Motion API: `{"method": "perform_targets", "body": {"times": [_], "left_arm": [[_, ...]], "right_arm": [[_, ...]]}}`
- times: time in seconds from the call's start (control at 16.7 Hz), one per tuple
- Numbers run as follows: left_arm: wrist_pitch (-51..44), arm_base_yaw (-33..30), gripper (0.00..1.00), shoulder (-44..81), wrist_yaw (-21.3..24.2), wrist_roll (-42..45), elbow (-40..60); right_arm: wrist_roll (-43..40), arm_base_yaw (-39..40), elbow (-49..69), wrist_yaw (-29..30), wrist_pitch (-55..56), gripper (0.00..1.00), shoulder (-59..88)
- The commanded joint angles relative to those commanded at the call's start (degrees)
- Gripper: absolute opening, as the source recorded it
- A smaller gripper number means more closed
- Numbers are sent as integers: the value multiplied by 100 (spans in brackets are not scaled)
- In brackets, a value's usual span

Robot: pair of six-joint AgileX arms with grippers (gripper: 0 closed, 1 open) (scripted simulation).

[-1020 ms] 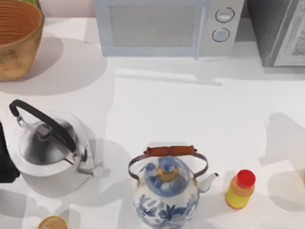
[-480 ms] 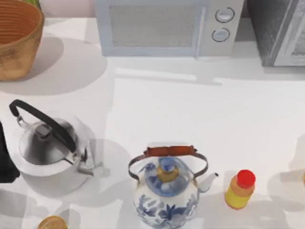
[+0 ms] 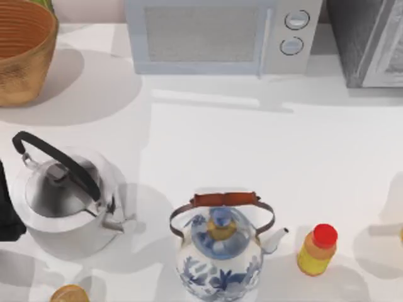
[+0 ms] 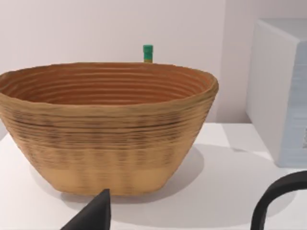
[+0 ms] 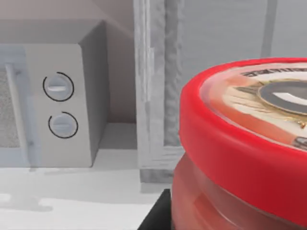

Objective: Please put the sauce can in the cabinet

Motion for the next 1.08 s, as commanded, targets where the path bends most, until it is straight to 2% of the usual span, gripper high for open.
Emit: {"method": "perform_targets", "body": {"times": [0.3, 1.08], "left_arm": [[0, 0, 100, 0, 0, 0, 0], [0, 0, 100, 0, 0, 0, 0]], "right_arm": [[33, 233, 1780, 170, -532, 0, 1391], [71, 830, 8827, 1000, -2462, 0, 6357]]}}
